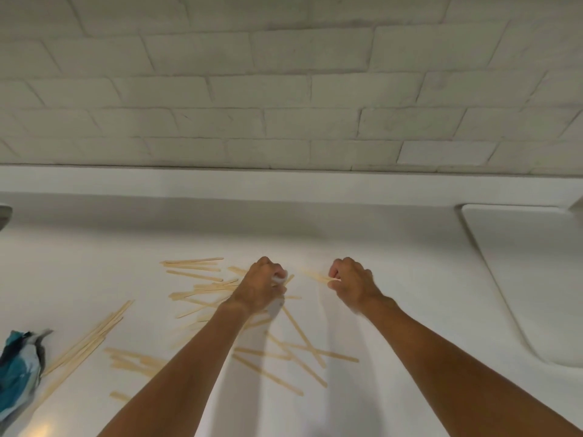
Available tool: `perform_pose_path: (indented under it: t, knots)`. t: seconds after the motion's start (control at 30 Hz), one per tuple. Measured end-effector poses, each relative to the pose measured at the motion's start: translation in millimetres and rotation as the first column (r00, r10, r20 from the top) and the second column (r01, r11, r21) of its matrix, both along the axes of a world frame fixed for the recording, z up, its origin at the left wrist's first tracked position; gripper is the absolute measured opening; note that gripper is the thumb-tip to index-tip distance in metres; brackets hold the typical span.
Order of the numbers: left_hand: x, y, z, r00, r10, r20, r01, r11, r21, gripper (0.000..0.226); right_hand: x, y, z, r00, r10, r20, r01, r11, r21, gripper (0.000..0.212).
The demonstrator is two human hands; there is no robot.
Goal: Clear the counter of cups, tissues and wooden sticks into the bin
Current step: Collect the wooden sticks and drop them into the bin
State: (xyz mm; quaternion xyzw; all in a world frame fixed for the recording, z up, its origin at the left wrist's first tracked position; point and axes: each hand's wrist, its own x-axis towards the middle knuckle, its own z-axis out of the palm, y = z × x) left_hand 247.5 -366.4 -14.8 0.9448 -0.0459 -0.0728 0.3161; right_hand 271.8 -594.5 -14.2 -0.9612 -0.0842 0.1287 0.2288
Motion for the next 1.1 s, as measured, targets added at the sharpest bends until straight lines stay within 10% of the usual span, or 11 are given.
perform_pose_path:
  t: [0.13,0.33,0.67,1.1]
  knots:
    - [-6.3,2.4,4.2,0.998,-0.039,-0.045,0.039,0.999,-0.017,0.036,-16.5,2.6,0.6,0.998,0.059,0.0,-0.059,0.998,0.021,0.015]
    - [-15.8,38.5,14.9,0.986,-0.118,-0.119,0.158,0.889,0.431,0.071,-41.7,-16.2,4.1,0.997,0.051,0.053,-0.054,0.997,0.055,0.026]
    - [-40.8,20.9,-6.9,0.99,-0.078,0.113,0.061,0.987,0.147,0.007,-81.5,-2.5,1.7,0.975,-0.163,0.151,0.169,0.985,-0.031,0.018]
    - [-50.0,10.8,-18.4,0.974,-0.18,0.138,0.124,0.932,0.342,0.035,-97.2,1.8,-7.6,0.983,-0.051,0.176,0.09,0.971,-0.222,0.035]
